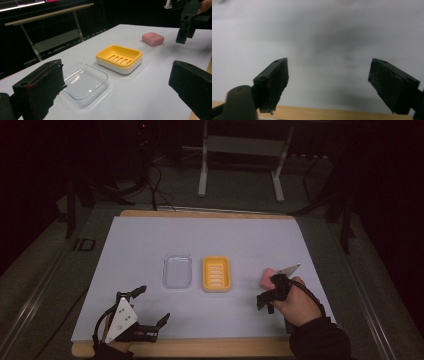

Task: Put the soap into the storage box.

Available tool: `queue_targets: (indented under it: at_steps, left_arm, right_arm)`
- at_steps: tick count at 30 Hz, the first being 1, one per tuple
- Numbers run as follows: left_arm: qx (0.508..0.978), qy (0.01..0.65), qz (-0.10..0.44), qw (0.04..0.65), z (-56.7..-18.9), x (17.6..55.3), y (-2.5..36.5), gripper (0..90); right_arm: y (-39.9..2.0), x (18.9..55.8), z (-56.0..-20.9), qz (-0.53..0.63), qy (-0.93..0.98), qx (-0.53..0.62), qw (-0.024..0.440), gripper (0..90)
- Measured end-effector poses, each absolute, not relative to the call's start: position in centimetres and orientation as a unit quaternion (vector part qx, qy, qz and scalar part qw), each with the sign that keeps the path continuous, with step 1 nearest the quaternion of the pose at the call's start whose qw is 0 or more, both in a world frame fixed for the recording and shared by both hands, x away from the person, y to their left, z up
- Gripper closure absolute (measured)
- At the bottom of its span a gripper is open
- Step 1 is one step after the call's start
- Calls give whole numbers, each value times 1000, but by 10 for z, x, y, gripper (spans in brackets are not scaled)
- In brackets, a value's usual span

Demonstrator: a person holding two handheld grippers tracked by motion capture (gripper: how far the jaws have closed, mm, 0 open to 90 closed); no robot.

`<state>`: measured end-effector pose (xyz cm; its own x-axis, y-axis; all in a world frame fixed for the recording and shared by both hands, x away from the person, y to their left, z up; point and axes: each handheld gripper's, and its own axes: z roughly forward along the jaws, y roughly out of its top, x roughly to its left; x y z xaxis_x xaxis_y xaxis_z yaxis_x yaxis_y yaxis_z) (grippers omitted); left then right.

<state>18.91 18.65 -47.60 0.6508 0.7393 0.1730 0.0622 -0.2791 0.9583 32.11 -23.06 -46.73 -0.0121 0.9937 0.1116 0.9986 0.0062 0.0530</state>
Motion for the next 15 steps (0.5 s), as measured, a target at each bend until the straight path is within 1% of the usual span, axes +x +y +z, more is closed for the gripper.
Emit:
queue_targets:
  at_steps: [15]
  left_arm:
    - [735, 273, 316, 534, -476, 189, 187, 6]
  right_arm:
    - [-229, 356, -452, -62, -671, -739, 19, 185]
